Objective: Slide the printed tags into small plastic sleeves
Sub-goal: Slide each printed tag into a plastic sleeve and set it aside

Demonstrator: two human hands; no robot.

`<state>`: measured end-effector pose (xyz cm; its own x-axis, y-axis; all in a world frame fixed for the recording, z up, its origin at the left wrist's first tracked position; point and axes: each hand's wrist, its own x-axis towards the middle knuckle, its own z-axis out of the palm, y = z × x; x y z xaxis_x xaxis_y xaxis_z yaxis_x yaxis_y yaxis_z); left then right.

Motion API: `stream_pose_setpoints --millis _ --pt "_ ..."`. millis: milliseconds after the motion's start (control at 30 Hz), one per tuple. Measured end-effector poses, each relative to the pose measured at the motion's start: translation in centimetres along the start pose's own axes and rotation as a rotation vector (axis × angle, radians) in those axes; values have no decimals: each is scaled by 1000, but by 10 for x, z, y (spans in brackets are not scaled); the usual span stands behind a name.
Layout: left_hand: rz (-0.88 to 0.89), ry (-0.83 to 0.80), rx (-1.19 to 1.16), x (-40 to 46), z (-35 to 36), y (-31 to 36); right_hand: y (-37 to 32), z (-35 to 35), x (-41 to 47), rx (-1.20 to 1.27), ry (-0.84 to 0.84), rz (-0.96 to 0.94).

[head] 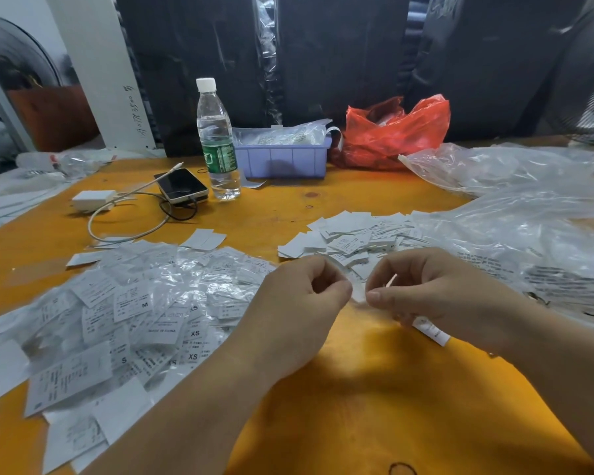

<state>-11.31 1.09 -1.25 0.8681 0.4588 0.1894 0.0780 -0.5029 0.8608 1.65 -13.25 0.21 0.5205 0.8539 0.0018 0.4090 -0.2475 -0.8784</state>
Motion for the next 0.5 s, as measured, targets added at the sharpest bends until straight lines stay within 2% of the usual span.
stream_pose_setpoints --millis 133,300,500 --pt "-4 -7 -36 0 0 1 -1 3 -2 10 -77 -28" --pt "18 -57 -48 -2 2 5 -2 5 -3 -2 -95 -62" --pt "-32 -27 -99 -1 1 4 0 6 -1 110 -23 -98"
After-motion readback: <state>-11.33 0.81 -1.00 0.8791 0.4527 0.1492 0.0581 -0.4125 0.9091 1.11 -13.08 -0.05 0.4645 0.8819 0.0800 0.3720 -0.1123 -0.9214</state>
